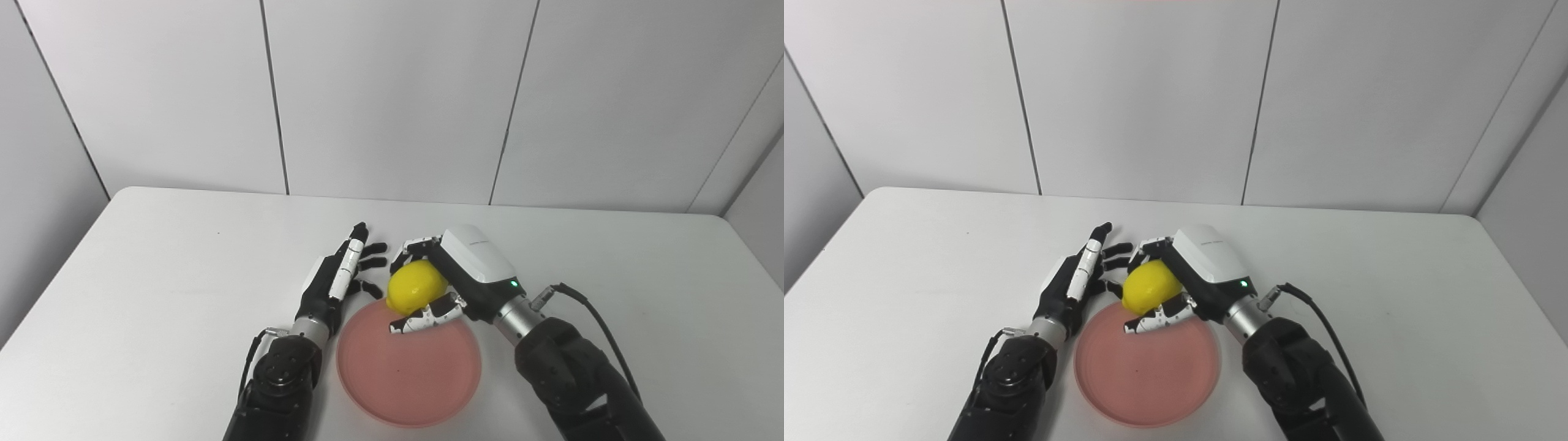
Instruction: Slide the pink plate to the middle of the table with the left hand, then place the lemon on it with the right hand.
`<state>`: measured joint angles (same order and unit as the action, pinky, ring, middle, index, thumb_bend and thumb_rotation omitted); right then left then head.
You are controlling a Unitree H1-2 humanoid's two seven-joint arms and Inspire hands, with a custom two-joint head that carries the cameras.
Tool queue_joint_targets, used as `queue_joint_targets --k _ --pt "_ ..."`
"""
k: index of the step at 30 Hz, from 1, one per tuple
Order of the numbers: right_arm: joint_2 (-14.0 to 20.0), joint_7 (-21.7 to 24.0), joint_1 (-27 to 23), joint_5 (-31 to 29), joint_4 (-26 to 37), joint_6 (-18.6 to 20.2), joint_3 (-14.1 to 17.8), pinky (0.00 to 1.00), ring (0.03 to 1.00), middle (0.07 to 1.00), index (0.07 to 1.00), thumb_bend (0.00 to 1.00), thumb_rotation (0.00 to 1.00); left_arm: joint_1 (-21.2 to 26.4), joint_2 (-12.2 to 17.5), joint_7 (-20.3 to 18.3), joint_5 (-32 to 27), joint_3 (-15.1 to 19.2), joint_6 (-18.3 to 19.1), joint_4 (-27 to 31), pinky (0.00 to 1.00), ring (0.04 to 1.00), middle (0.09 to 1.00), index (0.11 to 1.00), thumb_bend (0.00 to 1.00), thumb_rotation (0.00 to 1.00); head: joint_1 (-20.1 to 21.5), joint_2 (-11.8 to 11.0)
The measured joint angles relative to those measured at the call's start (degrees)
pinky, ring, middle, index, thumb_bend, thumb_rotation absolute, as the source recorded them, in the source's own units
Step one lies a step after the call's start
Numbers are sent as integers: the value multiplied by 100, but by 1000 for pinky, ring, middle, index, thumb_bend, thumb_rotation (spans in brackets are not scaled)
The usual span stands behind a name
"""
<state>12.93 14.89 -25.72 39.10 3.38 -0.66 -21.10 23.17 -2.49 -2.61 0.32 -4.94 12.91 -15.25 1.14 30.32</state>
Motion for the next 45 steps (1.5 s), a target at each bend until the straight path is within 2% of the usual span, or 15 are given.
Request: queue_joint_targets --k 5,13,26,31,45 --pt "-63 224 0 -1 -21 146 3 162 218 307 479 490 159 24 0 1 0 11 -2 -35 675 778 799 959 705 1000 -9 9" --pt "-121 371 -7 -105 -207 159 -10 170 225 318 482 490 155 46 -4 10 0 24 -7 -65 662 777 804 954 711 1000 -79 35" --pt "153 585 -37 124 -221 133 -377 201 269 380 487 491 154 43 -6 42 0 42 -7 -56 667 775 806 958 717 1000 -44 141" --pt "175 688 -26 216 -155 132 -490 202 267 371 486 492 153 45 -2 46 0 36 -7 -60 651 759 786 948 708 1000 -44 149" --pt "219 742 106 239 -153 46 -625 215 283 390 489 492 156 41 -13 101 0 45 -7 -53 627 752 783 947 725 1000 -35 149"
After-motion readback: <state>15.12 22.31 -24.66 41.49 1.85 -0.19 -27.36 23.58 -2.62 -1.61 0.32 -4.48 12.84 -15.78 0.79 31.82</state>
